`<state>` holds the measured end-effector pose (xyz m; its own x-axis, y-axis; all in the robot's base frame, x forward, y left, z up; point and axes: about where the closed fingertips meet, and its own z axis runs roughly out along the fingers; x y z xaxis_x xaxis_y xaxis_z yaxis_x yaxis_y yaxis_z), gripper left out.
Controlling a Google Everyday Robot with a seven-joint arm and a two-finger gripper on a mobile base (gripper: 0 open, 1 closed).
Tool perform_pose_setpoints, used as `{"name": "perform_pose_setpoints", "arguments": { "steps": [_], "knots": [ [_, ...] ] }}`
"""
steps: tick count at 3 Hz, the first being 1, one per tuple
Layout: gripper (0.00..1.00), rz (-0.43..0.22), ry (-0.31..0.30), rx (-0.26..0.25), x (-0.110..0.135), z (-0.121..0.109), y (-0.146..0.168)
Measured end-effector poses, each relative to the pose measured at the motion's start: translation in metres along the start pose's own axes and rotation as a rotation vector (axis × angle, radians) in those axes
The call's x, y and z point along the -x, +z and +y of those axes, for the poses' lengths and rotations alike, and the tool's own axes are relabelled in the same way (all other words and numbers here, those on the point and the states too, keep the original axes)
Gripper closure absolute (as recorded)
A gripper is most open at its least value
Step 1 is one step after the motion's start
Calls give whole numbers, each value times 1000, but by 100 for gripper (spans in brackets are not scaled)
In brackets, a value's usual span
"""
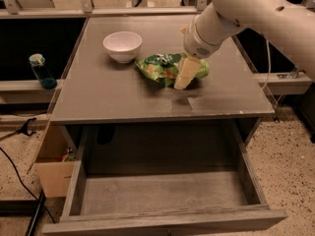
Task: Place green rice chip bag into top drawer
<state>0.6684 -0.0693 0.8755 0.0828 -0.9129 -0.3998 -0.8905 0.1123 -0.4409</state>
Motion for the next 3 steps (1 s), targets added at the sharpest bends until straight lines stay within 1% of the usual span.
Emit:
{"name": "perform_pose_setpoints", "arguments": {
  "steps": [1, 2, 3],
  "knots": [
    [0, 22, 6, 17, -8, -5, 17],
    [18, 38, 11, 34, -17, -6, 30],
    [40, 38, 11, 34, -17, -6, 31]
  ]
}}
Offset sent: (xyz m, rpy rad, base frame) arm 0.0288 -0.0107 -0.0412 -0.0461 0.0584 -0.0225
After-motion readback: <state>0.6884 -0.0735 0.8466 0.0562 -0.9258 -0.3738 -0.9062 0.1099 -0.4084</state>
